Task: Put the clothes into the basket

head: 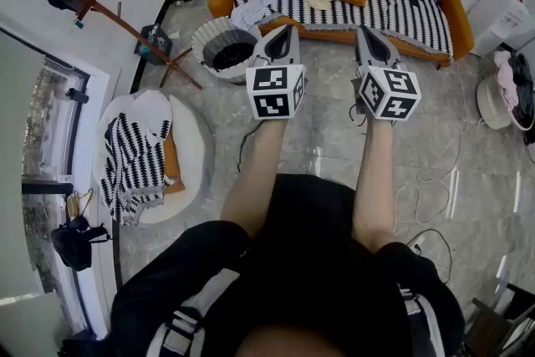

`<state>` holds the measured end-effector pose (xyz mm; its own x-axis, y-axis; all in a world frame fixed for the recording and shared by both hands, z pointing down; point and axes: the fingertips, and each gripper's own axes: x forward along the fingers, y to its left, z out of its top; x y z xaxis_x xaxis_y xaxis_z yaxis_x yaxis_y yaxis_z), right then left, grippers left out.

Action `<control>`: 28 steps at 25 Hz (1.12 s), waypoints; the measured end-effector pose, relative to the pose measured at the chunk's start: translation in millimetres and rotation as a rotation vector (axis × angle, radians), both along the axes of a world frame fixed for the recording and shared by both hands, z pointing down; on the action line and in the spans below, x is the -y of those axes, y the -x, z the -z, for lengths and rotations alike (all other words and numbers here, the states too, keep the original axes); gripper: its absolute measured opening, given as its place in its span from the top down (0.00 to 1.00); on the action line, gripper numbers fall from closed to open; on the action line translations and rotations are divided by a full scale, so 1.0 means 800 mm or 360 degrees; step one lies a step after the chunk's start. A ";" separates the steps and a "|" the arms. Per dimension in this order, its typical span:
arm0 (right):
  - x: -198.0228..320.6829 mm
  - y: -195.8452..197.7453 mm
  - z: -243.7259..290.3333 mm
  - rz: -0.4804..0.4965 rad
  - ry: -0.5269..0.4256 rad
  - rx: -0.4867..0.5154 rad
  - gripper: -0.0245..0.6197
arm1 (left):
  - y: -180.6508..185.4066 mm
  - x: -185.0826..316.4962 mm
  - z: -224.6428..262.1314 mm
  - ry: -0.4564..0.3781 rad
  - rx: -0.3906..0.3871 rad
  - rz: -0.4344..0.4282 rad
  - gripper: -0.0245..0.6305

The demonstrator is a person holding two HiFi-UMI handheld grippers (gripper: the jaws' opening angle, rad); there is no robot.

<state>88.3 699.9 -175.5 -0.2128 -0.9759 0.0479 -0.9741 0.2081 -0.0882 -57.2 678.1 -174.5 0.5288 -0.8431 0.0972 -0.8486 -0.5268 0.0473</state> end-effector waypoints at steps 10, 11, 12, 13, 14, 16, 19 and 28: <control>0.004 -0.024 0.000 -0.0064 -0.0023 0.0095 0.94 | -0.002 0.007 0.003 -0.0006 -0.0002 0.0012 0.95; 0.005 -0.029 0.001 -0.0076 -0.0032 0.0114 0.94 | -0.001 0.009 0.003 -0.0005 -0.0003 0.0018 0.95; 0.005 -0.034 0.002 -0.0087 -0.0040 0.0131 0.94 | 0.000 0.010 0.003 -0.0004 -0.0003 0.0024 0.95; 0.006 -0.039 0.003 -0.0097 -0.0045 0.0146 0.94 | 0.000 0.011 0.004 -0.0002 -0.0003 0.0031 0.95; 0.006 -0.044 0.004 -0.0106 -0.0048 0.0162 0.94 | 0.001 0.011 0.004 -0.0001 -0.0001 0.0037 0.95; 0.009 -0.049 0.005 -0.0113 -0.0055 0.0195 0.94 | 0.004 0.012 0.004 -0.0003 0.0004 0.0049 0.95; 0.016 -0.046 0.005 -0.0094 -0.0057 0.0216 0.94 | 0.015 0.018 0.005 -0.0004 0.0005 0.0081 0.95; 0.039 -0.051 0.023 -0.0070 -0.0100 0.0211 0.94 | 0.030 0.046 0.013 -0.0022 -0.0056 0.0138 0.95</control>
<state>129.0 669.1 -193.5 -0.1700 -0.9847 -0.0391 -0.9631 0.1744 -0.2051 -81.3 641.4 -185.2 0.4564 -0.8871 0.0682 -0.8892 -0.4520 0.0710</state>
